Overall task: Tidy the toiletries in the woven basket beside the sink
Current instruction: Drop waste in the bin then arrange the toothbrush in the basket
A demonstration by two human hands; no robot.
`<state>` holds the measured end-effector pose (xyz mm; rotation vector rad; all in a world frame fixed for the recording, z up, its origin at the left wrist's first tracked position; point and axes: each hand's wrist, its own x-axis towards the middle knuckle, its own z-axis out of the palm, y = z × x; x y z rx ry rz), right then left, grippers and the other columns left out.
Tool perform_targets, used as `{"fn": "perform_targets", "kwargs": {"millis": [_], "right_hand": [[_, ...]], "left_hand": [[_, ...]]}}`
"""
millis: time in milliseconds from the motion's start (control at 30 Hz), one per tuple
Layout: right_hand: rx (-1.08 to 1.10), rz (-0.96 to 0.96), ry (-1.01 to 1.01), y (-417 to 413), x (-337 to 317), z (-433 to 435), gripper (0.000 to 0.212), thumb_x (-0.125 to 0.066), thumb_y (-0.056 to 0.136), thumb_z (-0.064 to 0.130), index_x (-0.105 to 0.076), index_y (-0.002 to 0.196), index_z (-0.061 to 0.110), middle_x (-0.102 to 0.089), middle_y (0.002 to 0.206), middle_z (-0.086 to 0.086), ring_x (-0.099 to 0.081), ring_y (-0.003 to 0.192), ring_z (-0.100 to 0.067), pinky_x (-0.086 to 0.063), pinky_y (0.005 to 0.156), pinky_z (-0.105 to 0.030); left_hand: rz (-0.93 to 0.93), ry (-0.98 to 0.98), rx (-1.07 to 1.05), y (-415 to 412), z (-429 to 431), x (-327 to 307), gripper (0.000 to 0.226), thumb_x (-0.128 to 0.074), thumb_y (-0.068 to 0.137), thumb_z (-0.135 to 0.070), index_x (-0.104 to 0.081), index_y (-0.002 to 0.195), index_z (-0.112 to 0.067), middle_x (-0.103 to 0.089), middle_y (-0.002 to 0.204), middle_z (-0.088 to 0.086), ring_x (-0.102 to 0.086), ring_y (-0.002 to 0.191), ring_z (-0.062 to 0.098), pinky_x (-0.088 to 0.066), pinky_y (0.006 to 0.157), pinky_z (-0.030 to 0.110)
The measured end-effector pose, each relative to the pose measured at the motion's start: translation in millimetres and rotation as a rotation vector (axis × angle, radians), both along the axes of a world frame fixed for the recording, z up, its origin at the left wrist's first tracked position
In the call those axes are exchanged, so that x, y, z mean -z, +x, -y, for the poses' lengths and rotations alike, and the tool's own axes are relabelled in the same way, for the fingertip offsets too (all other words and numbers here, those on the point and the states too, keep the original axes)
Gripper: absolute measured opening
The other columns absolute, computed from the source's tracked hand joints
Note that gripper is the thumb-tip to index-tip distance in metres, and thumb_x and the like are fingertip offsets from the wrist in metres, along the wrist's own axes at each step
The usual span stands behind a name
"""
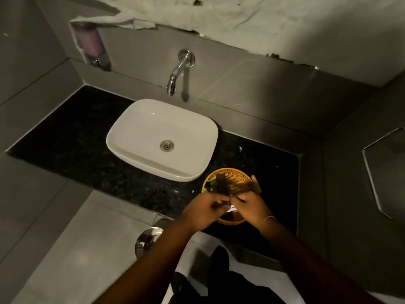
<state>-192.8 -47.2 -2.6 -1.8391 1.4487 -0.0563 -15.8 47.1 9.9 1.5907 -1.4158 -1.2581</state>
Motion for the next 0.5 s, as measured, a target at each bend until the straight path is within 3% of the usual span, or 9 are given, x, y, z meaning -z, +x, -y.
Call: {"fn": "perform_targets", "kwargs": {"millis": [67, 133, 200, 233, 300, 367, 433, 500], "right_hand": [[0.042, 0.0, 0.029, -3.6, 2.7, 12.8, 0.049, -0.053, 0.091, 0.057, -0.072, 0.063, 0.021, -0.075, 0.071, 0.002, -0.071, 0.083, -0.017, -0.05, 0.079, -0.032], [0.087, 0.019, 0.075, -7.9, 7.0, 27.2, 0.046, -0.06, 0.092, 0.055, -0.077, 0.073, 0.017, -0.077, 0.113, -0.004, -0.066, 0.112, -0.024, -0.046, 0.075, -0.023], [0.106, 0.055, 0.112, -12.3, 7.7, 39.4, 0.039, -0.065, 0.091, 0.054, -0.077, 0.07, 0.023, -0.058, 0.148, -0.003, -0.047, 0.14, -0.017, -0.047, 0.098, -0.028], [0.112, 0.074, 0.135, -13.3, 8.7, 44.6, 0.036, -0.067, 0.09, 0.053, -0.076, 0.065, 0.029, -0.056, 0.15, 0.0, -0.039, 0.146, -0.015, -0.043, 0.11, -0.034], [0.168, 0.099, 0.207, -19.2, 11.8, 57.8, 0.042, -0.07, 0.089, 0.054, -0.073, 0.057, 0.027, -0.07, 0.123, 0.0, -0.056, 0.132, -0.021, -0.047, 0.107, -0.04], [0.293, 0.128, 0.265, -27.3, 13.2, 71.0, 0.051, -0.069, 0.09, 0.056, -0.07, 0.056, 0.017, -0.066, 0.083, 0.003, -0.069, 0.092, -0.023, -0.054, 0.083, -0.034], [0.399, 0.171, 0.261, -36.4, 13.3, 81.8, 0.047, -0.065, 0.094, 0.053, -0.073, 0.067, 0.015, -0.067, 0.068, -0.001, -0.069, 0.074, -0.022, -0.056, 0.076, -0.037], [0.481, 0.196, 0.258, -47.7, 14.8, 89.6, 0.049, -0.062, 0.096, 0.053, -0.072, 0.066, 0.016, -0.07, 0.068, -0.004, -0.068, 0.071, -0.023, -0.057, 0.074, -0.037]], "left_hand": [[0.035, 0.03, 0.062, -3.6, 9.1, -1.5, 0.029, -0.071, 0.09, -0.044, -0.077, 0.118, -0.038, -0.083, 0.108, -0.012, -0.076, 0.1, 0.001, -0.06, 0.095, 0.033], [0.092, 0.062, 0.099, -9.3, 18.1, 2.5, 0.022, -0.069, 0.092, -0.04, -0.079, 0.107, -0.028, -0.082, 0.094, -0.004, -0.077, 0.089, 0.011, -0.062, 0.085, 0.042], [0.099, 0.077, 0.073, -14.6, 26.5, 7.7, 0.022, -0.067, 0.095, -0.038, -0.08, 0.093, -0.021, -0.079, 0.083, 0.006, -0.072, 0.073, 0.011, -0.059, 0.077, 0.046], [0.073, 0.086, 0.061, -15.2, 28.6, 10.1, 0.023, -0.067, 0.097, -0.04, -0.081, 0.091, -0.022, -0.08, 0.085, 0.007, -0.071, 0.073, 0.008, -0.059, 0.076, 0.043], [0.025, 0.134, 0.072, -17.2, 35.9, 15.6, 0.025, -0.068, 0.098, -0.041, -0.083, 0.095, -0.022, -0.082, 0.091, 0.006, -0.074, 0.079, 0.005, -0.061, 0.078, 0.035], [0.045, 0.212, 0.108, -16.5, 43.2, 23.5, 0.022, -0.067, 0.1, -0.037, -0.084, 0.097, -0.024, -0.083, 0.088, -0.005, -0.076, 0.08, 0.0, -0.061, 0.076, 0.024], [0.053, 0.292, 0.122, -15.8, 48.7, 29.4, 0.021, -0.064, 0.102, -0.034, -0.081, 0.089, -0.033, -0.078, 0.076, -0.021, -0.071, 0.07, -0.009, -0.055, 0.066, 0.014], [0.07, 0.375, 0.108, -18.0, 54.0, 36.4, 0.025, -0.063, 0.104, -0.035, -0.076, 0.083, -0.037, -0.074, 0.067, -0.023, -0.067, 0.059, -0.009, -0.051, 0.059, 0.013]]}}
